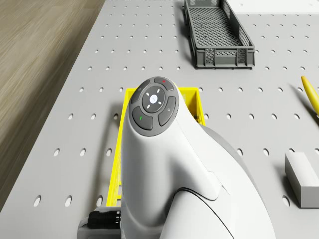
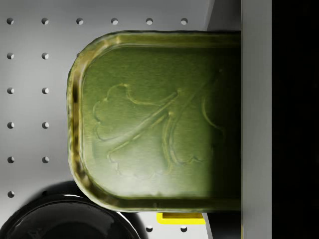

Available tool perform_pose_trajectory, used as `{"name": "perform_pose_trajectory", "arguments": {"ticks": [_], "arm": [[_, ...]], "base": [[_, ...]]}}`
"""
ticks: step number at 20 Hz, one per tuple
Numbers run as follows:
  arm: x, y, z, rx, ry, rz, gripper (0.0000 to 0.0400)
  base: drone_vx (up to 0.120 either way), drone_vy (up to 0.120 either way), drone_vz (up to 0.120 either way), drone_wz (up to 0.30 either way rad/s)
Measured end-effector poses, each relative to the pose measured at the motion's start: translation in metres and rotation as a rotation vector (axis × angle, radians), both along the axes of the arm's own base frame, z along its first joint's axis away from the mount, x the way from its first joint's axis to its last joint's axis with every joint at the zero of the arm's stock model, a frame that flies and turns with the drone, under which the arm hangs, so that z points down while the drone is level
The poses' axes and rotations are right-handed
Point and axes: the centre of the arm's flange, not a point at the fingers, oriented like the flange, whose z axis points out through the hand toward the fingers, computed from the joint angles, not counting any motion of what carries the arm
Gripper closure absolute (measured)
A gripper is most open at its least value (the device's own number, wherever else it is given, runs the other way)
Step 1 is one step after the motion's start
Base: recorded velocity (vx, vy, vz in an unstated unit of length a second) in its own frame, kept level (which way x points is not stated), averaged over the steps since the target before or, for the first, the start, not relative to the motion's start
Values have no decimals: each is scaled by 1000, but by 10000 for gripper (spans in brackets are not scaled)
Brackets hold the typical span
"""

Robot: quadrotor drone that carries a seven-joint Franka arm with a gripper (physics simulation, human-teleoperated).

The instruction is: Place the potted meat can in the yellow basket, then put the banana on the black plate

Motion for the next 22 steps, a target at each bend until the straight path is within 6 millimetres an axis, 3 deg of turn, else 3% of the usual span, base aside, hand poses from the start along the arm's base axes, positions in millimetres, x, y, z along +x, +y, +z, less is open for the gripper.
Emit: {"name": "perform_pose_trajectory", "arguments": {"ticks": [5, 14, 19, 22], "arm": [[0, 0, 0, 0, 0, 0, 117], [0, 0, 0, 0, 0, 0, 117], [0, 0, 0, 0, 0, 0, 117], [0, 0, 4, 0, 0, 0, 117]], "base": [[120, 0, 0, 0], [120, 0, -80, 0], [120, 0, -8, 0], [27, 0, 0, 0]]}}
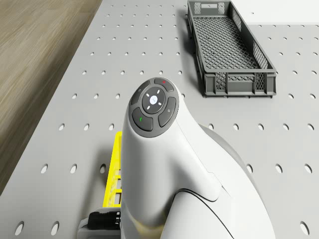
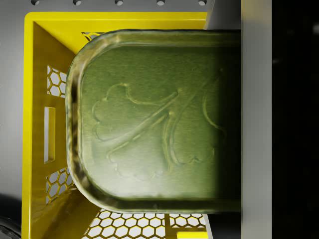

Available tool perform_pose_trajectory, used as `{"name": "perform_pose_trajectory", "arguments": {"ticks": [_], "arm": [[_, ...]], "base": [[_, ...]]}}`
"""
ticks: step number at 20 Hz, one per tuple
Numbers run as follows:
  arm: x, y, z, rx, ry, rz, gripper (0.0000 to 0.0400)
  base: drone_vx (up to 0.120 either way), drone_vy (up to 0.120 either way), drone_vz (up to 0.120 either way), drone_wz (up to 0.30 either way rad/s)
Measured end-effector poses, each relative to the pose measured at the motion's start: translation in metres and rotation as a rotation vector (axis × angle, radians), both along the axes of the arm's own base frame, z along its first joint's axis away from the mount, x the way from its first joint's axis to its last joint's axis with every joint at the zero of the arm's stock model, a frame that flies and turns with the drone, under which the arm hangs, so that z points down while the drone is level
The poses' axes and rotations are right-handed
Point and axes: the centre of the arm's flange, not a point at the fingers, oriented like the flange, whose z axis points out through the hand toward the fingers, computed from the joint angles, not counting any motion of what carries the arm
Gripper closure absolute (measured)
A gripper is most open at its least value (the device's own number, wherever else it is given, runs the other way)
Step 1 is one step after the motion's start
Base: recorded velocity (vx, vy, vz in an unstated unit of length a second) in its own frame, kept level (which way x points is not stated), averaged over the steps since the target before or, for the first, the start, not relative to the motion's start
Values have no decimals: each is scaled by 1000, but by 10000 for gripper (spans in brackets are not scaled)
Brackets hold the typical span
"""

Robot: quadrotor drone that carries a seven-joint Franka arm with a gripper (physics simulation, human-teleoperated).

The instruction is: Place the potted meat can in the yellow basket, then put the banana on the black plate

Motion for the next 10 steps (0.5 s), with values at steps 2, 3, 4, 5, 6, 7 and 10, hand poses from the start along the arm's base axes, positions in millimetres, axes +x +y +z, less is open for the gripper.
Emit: {"name": "perform_pose_trajectory", "arguments": {"ticks": [2, 3, 4, 5, 6, 7, 10], "arm": [[0, 0, 6, 0, 0, 0, 117], [0, 0, 10, 0, 0, 0, 118], [0, 0, 14, 0, 0, 0, 118], [0, 0, 18, 0, 0, 0, 118], [0, 0, 21, 0, 0, 0, 117], [0, 0, 25, 0, 0, 0, 118], [0, 0, 35, 0, 0, 1, 117]], "base": [[0, 0, 0, 0], [0, 0, 0, 0], [0, 0, 0, 0], [0, 0, 0, 0], [0, 0, 0, 0], [0, 0, 0, 0], [0, 0, 0, 0]]}}
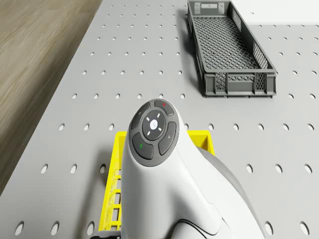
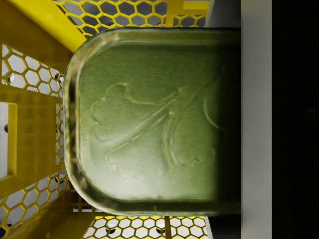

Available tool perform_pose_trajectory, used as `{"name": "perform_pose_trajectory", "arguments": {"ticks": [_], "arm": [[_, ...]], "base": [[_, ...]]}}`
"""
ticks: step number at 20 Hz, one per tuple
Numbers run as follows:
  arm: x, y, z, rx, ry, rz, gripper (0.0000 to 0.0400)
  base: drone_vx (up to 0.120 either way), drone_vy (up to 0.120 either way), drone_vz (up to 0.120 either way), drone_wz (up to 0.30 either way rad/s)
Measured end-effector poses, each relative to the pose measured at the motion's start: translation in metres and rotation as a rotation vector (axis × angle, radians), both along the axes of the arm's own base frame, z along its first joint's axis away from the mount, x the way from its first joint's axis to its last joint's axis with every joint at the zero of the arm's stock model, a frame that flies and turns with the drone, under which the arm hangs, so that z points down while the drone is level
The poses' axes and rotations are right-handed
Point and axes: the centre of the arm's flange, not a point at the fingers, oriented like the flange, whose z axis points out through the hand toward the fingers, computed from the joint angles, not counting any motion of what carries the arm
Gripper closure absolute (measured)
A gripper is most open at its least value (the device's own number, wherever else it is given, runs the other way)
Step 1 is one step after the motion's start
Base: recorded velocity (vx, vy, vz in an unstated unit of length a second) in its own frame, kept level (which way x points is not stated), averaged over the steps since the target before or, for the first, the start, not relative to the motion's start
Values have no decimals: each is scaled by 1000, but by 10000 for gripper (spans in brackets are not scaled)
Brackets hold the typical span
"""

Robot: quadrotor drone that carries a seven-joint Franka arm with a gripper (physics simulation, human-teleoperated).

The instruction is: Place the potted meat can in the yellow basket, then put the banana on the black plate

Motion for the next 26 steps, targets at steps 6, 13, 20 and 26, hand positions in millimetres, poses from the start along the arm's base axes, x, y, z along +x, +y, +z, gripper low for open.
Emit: {"name": "perform_pose_trajectory", "arguments": {"ticks": [6, 13, 20, 26], "arm": [[0, 0, 5, 2, -1, 0, 28], [0, 0, 1, 4, -1, 0, 5], [0, 0, 1, 5, -2, 0, 1], [0, 0, 1, 5, -2, 0, 0]], "base": [[0, 0, 47, 0], [69, -80, 69, 0], [86, -120, 0, 0], [13, -120, 0, 0]]}}
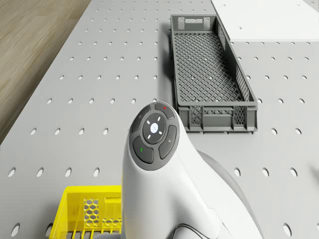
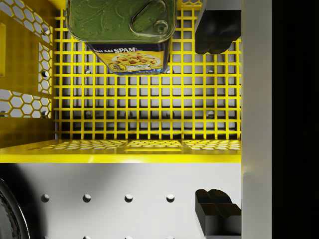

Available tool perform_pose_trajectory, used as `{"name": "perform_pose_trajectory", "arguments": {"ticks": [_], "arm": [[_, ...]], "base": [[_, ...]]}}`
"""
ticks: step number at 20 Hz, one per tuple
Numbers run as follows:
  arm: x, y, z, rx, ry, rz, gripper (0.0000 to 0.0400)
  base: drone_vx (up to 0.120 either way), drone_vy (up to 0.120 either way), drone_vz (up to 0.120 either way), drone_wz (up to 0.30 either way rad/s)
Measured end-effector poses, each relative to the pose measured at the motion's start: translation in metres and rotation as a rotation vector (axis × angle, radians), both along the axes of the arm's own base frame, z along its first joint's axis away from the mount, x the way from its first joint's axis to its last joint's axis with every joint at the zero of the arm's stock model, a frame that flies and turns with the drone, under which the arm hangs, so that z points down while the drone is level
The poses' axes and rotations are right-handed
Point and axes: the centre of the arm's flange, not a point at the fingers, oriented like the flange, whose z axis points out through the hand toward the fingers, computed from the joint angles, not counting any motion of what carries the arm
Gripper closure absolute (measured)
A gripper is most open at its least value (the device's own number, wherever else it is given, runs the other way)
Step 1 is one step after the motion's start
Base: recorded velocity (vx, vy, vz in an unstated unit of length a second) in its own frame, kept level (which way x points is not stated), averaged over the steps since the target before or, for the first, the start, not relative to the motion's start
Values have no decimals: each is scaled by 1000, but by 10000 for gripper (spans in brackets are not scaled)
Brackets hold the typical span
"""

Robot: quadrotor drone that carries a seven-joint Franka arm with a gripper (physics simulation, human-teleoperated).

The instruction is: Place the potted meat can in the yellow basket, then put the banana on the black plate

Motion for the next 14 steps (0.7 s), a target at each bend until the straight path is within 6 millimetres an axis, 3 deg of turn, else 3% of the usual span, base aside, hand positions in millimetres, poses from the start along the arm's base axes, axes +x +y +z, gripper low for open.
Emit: {"name": "perform_pose_trajectory", "arguments": {"ticks": [14], "arm": [[0, 0, 0, 0, 0, 0, 0]], "base": [[0, -120, 0, 0]]}}
